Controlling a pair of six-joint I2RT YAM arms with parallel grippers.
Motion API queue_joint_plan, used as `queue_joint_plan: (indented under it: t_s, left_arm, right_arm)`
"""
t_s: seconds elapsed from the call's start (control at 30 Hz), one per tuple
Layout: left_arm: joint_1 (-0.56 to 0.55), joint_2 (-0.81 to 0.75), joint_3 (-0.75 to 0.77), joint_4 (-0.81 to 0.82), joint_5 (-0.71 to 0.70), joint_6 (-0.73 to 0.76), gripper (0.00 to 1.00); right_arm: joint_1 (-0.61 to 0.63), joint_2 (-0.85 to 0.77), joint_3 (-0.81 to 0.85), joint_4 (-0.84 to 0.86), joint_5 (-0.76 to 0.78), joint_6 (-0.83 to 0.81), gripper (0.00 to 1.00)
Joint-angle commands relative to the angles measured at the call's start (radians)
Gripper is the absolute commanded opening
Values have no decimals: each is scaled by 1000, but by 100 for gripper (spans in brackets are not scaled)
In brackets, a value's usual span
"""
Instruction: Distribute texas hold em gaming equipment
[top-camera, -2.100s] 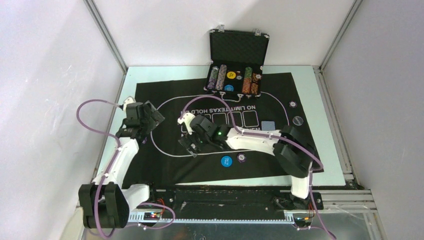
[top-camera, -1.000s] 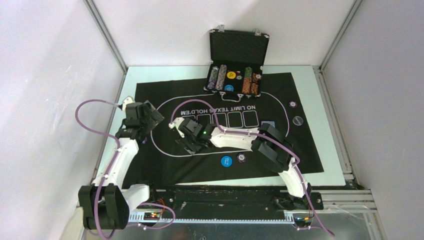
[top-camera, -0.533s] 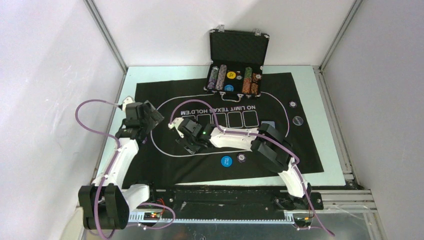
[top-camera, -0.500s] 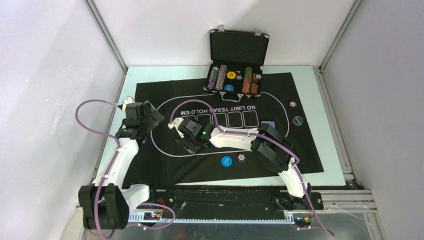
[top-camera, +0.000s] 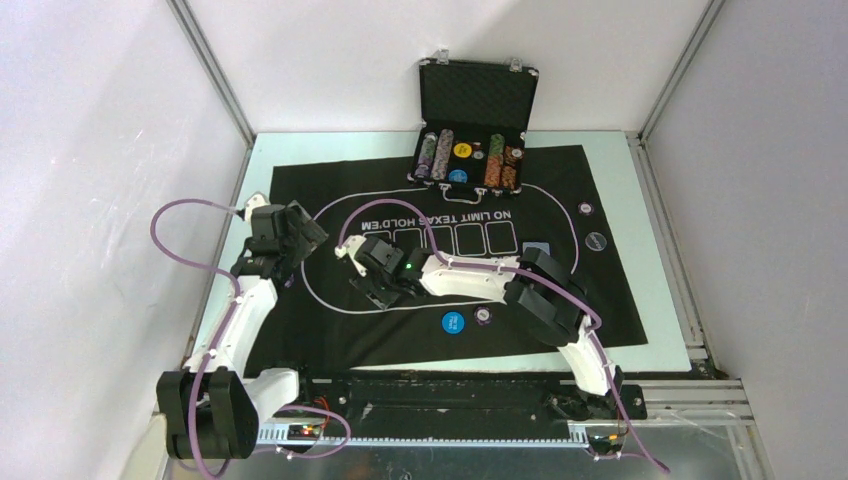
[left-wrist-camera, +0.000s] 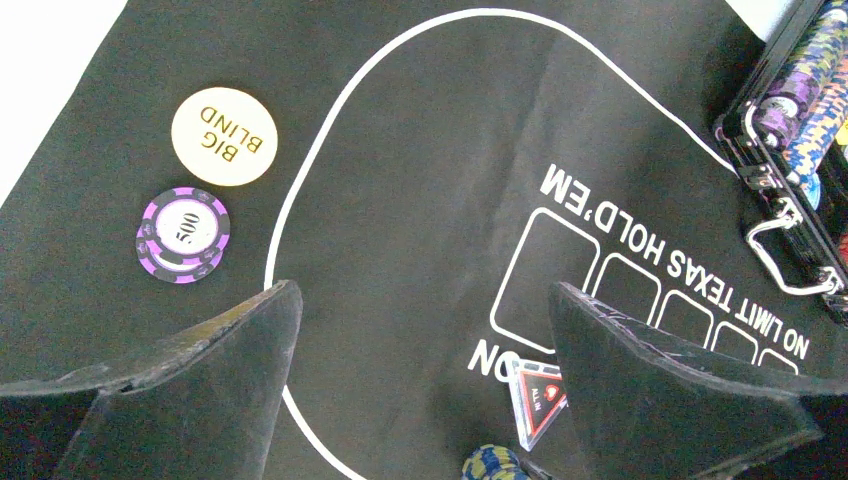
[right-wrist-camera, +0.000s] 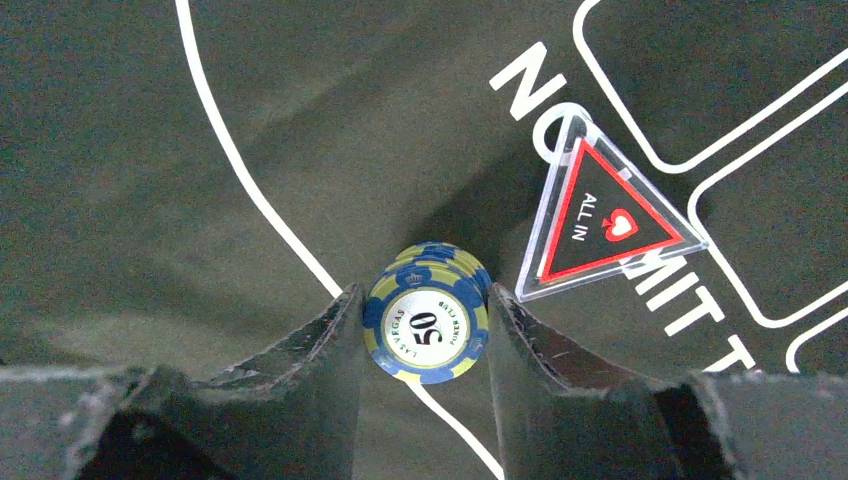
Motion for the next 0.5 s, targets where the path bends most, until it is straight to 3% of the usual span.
queue_joint_plan:
  t_s: [0.0, 0.47]
  left_arm:
    - [-3, -14, -1, 13, -2, -1, 100]
    - [-3, -19, -3, 10, -12, -2, 100]
  right_arm:
    - [6, -65, 28, 27, -11, 13, 27]
    - [4, -67, 24, 25, 10, 15, 22]
